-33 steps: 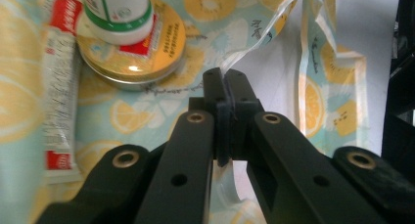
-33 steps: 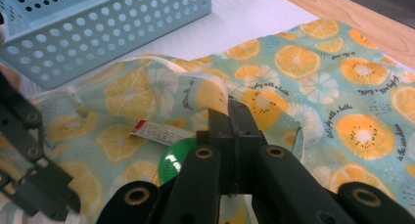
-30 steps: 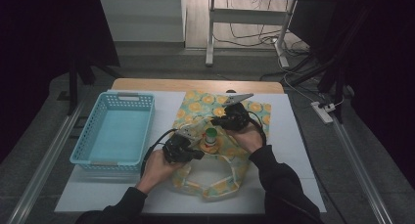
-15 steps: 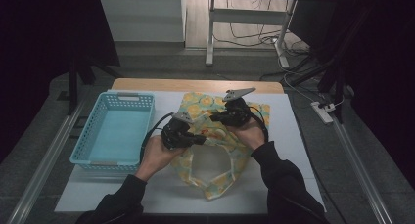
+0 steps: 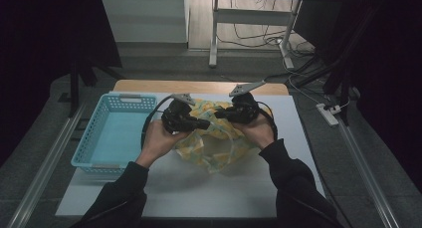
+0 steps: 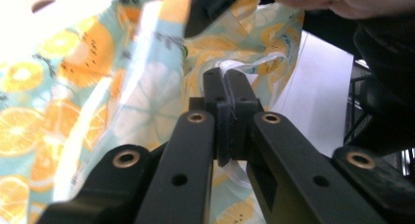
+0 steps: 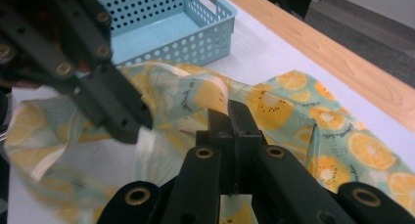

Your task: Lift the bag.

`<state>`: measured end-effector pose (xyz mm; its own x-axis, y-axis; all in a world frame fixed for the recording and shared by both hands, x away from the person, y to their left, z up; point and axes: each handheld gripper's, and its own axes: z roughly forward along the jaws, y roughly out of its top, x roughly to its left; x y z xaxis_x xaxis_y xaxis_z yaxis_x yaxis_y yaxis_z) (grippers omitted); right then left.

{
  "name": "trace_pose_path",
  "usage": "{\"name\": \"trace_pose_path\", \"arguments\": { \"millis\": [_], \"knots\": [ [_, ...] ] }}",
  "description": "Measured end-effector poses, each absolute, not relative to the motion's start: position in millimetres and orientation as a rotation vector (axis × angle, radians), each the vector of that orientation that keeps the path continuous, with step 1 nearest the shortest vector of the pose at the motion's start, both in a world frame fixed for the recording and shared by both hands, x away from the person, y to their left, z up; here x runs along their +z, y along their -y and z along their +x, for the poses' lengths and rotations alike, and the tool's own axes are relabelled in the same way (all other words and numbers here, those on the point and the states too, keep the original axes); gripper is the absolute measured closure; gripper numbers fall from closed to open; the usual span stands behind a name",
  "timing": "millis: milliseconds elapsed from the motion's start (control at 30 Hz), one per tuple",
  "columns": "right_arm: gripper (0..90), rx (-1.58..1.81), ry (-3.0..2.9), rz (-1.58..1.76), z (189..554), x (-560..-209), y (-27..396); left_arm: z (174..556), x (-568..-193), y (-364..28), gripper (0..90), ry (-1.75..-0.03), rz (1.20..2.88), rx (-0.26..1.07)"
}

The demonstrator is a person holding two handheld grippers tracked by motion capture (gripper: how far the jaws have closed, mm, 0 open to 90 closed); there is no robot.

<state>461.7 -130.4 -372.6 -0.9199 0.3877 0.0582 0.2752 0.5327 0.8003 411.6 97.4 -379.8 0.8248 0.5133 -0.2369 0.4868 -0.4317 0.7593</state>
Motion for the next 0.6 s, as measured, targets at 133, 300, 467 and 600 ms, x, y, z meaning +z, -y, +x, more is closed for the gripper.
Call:
{"name": "trace_pose_path", "arguments": {
  "millis": [133, 300, 467, 600],
  "knots": [
    [90.0, 1.361, -2.625, 0.560, 461, -360, 131, 416, -364, -98, 89.7, -0.726, 2.097, 0.061],
    [90.0, 1.371, -2.610, 0.552, 460, -346, 132, 423, -346, -100, 89.8, -0.715, 2.082, 0.088],
    [90.0, 1.371, -2.594, 0.534, 460, -331, 131, 428, -331, -101, 89.7, -0.704, 2.056, 0.099],
    [90.0, 1.370, -2.581, 0.516, 460, -319, 131, 430, -319, -102, 89.8, -0.684, 2.047, 0.116]
  ]
}}
